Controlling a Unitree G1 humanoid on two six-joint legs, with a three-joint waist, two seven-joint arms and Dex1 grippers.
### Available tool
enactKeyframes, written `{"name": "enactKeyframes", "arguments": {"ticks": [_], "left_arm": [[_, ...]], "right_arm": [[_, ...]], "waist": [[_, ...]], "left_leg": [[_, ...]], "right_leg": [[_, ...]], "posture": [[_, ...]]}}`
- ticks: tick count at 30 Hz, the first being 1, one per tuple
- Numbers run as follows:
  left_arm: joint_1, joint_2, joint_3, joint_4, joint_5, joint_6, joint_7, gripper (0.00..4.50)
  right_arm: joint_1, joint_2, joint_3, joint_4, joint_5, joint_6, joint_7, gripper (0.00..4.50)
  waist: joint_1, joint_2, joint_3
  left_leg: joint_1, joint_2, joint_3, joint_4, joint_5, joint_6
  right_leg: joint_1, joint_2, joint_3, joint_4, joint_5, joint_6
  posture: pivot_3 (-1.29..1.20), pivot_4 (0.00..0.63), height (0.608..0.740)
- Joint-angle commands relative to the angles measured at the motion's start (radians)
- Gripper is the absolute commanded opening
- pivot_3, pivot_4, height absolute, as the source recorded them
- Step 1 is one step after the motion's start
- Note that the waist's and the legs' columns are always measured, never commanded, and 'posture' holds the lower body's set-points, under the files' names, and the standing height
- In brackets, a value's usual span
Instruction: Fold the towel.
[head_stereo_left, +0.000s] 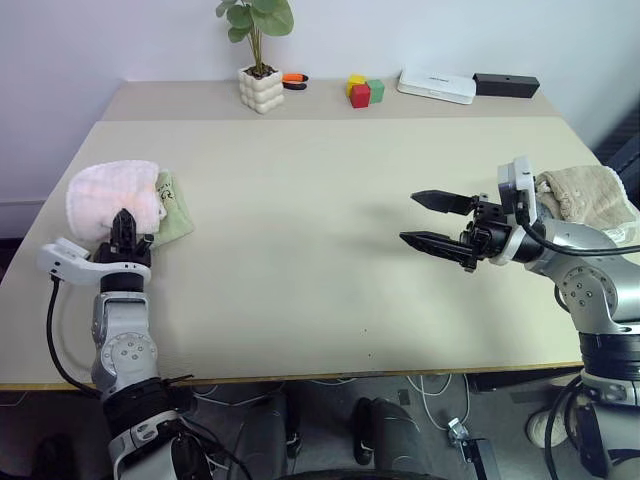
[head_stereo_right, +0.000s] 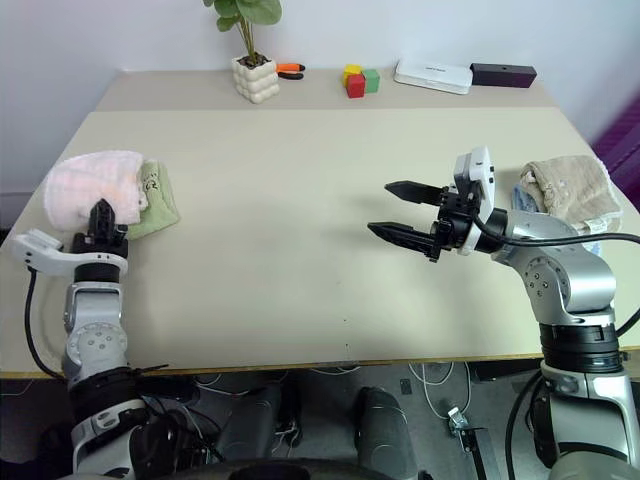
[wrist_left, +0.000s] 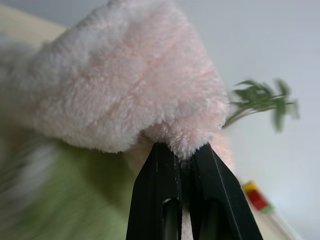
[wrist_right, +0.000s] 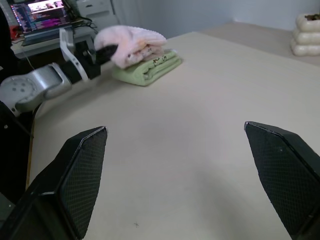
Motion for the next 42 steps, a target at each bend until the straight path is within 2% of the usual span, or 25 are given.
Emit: {"name": "enactKeyframes", "arguments": {"ticks": [1,8,13,17,26,27,35,38,42], "left_arm": [[-0.049,0.047,-0.027,-0.116,-0.010,-0.012,-0.014,0.04],[-0.126,0.113,-0.043,-0.150,-0.022,0.006,0.011,0.04],[-0.181,0.194,-0.048,-0.049,0.025,-0.012,-0.043,0.04],[-0.216,0.222,-0.049,0.048,0.056,-0.034,-0.080,0.04],[-0.198,0.176,-0.034,0.319,0.165,-0.151,-0.067,0.04],[-0.178,0.164,-0.046,0.318,0.194,-0.164,-0.045,0.04],[-0.059,0.067,-0.051,0.246,0.133,-0.045,-0.012,0.04],[-0.058,0.074,-0.038,0.231,0.110,-0.032,-0.025,0.97],[-0.021,0.080,-0.067,0.139,0.103,-0.018,-0.068,2.86]], "right_arm": [[0.007,-0.008,-0.035,-0.037,0.013,-0.007,-0.006,4.50],[0.024,-0.009,-0.042,-0.041,0.012,-0.010,-0.013,4.50],[0.019,-0.004,-0.036,-0.040,0.007,-0.013,-0.021,4.50],[0.009,0.000,-0.033,-0.045,0.009,-0.010,-0.031,4.50],[0.022,-0.009,-0.036,-0.073,0.000,-0.015,-0.053,4.50],[0.023,-0.008,-0.037,-0.076,0.000,-0.014,-0.057,4.50],[0.020,-0.010,-0.038,-0.090,-0.004,-0.018,-0.068,4.50],[0.010,-0.004,-0.031,-0.087,-0.006,-0.019,-0.069,4.50],[0.001,0.001,-0.023,-0.070,-0.013,-0.027,-0.066,4.50]], "waist": [[0.001,0.000,0.000],[0.000,0.000,0.000],[0.000,0.000,0.000],[0.000,0.000,0.000],[-0.001,0.000,0.000],[-0.001,0.000,0.000],[0.000,-0.001,0.000],[0.000,-0.001,0.001],[-0.002,-0.001,0.001]], "left_leg": [[0.000,0.000,0.000,0.000,0.000,0.000],[0.000,0.000,0.000,0.000,0.000,0.000],[0.000,0.000,0.000,0.000,0.000,0.000],[0.000,0.000,0.001,-0.001,0.000,0.000],[0.000,0.000,0.001,-0.001,0.000,0.000],[0.000,0.000,0.001,-0.001,0.000,0.000],[-0.001,0.000,0.000,-0.001,0.000,0.000],[-0.001,0.000,0.000,-0.001,0.000,0.000],[-0.001,0.000,0.000,-0.001,0.000,0.000]], "right_leg": [[0.000,0.000,0.000,0.000,0.000,0.000],[0.000,0.000,0.000,0.000,0.000,0.000],[0.000,0.001,0.000,0.000,0.000,0.000],[0.000,0.001,0.000,0.000,0.000,0.000],[-0.001,0.001,0.000,0.000,0.000,0.000],[-0.001,0.001,0.000,0.000,0.000,0.000],[-0.001,0.000,0.000,-0.001,0.000,0.000],[-0.001,0.000,0.000,-0.001,0.000,0.000],[-0.001,0.000,0.000,-0.001,0.000,0.000]], "posture": [[0.00,0.150,0.740],[0.00,0.150,0.740],[0.00,0.150,0.740],[0.00,0.150,0.740],[0.00,0.150,0.740],[0.00,0.150,0.740],[0.00,0.150,0.740],[0.00,0.150,0.740],[0.00,0.150,0.740]]}}
